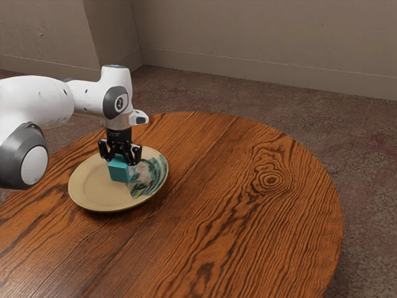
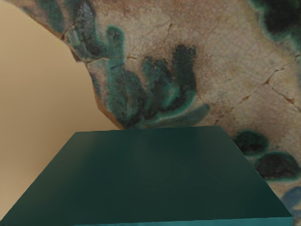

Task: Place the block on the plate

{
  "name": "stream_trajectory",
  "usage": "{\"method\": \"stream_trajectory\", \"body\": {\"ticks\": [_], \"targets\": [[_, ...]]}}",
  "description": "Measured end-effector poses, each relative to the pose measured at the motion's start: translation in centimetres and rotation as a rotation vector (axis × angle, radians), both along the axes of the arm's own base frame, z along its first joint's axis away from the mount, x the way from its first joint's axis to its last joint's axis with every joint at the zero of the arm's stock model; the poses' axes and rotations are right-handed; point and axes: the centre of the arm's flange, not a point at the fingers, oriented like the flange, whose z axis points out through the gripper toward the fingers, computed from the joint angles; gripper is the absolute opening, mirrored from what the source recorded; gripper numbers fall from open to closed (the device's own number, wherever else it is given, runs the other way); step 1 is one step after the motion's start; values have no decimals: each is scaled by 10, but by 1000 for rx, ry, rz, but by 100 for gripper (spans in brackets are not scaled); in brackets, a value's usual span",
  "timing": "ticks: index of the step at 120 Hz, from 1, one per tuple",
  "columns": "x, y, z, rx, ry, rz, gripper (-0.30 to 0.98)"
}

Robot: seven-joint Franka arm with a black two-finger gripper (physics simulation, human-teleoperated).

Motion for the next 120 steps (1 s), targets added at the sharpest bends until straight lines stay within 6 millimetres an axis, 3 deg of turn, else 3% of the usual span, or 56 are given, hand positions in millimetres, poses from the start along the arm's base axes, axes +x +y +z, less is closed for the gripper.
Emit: {"method": "stream_trajectory", "body": {"ticks": [21,28,44,64,76,97,109,120], "targets": [[1,0,0,-5,-5,-10,56],[3,0,9,-3,-19,-14,59],[6,0,65,1,-89,-23,64],[-9,-21,156,-26,-176,-56,66],[-23,-46,201,-55,-201,-96,67],[-60,-113,275,-133,-216,-192,68],[-81,-150,299,-174,-199,-240,68],[-100,-183,308,-207,-180,-282,68]]}}
